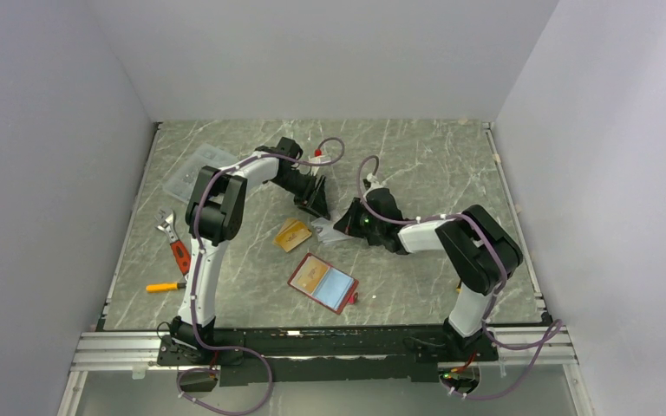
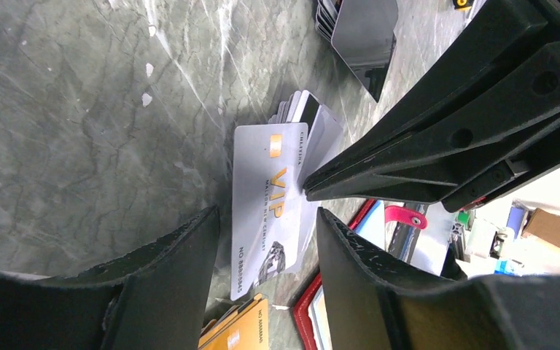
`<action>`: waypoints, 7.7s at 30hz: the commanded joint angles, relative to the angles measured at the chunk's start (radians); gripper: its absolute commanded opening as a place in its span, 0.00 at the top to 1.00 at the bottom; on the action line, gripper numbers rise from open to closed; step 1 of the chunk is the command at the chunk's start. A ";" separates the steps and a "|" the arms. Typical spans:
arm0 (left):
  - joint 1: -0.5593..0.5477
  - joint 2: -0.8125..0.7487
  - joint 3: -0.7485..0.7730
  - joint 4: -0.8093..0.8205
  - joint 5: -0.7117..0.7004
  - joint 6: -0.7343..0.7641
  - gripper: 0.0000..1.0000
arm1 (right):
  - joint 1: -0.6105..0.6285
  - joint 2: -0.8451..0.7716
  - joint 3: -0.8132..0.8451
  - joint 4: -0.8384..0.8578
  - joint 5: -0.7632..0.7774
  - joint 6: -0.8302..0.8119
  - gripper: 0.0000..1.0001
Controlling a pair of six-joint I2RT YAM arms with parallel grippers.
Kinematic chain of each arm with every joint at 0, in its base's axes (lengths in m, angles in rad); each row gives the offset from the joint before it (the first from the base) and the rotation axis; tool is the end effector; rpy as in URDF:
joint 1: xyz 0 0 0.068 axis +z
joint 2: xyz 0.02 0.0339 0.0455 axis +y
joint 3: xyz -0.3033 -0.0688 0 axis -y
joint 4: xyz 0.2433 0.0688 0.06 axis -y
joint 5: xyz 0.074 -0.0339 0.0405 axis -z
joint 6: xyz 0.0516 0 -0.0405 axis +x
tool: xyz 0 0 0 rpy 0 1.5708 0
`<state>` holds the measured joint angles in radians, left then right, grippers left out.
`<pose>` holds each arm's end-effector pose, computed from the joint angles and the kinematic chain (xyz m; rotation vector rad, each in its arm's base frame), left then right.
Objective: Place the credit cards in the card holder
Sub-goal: Pick up the credit card from the center of the board, then turn over the card slot in the card holder.
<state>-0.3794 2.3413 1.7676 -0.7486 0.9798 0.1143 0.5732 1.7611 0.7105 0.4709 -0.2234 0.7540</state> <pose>0.4425 -0.2225 0.1499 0.8254 2.5474 -1.4564 0.2915 0.2018 0.1619 0.0690 2.3102 0.9720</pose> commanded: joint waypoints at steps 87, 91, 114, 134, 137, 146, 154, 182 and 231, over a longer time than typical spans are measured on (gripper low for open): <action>0.130 -0.511 0.054 -0.234 -0.216 0.112 0.01 | 0.005 -0.476 -0.267 0.138 -0.227 0.236 1.00; 0.178 -0.518 0.170 -0.377 -0.046 0.184 0.01 | 0.036 -0.556 -0.300 -0.015 -0.202 0.190 1.00; 0.226 -0.961 -0.248 -0.328 -0.327 0.487 0.01 | 0.149 -0.704 -0.292 -0.275 -0.118 0.091 1.00; 0.014 -0.945 -0.935 0.280 -0.292 -0.235 0.06 | 0.273 -0.833 -0.452 -0.381 0.009 0.191 1.00; -0.032 -0.891 -0.940 0.292 -0.315 -0.249 0.16 | 0.281 -0.851 -0.479 -0.383 0.039 0.211 1.00; -0.072 -0.748 -0.963 0.365 -0.347 -0.269 0.19 | 0.281 -0.827 -0.525 -0.334 0.072 0.246 1.00; -0.077 -0.663 -0.949 0.345 -0.358 -0.252 0.20 | 0.280 -0.823 -0.549 -0.327 0.084 0.254 1.00; -0.095 -0.785 -0.857 0.258 -0.145 -0.299 0.36 | 0.269 -0.774 -0.592 -0.268 0.104 0.277 1.00; -0.163 -0.699 -0.864 0.307 -0.322 -0.277 0.94 | 0.232 -1.002 -0.623 -0.299 0.086 0.311 1.00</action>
<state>-0.5339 1.6604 0.8879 -0.4519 0.6727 -0.1761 0.8074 0.7017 0.0952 0.1371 -0.1349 1.0637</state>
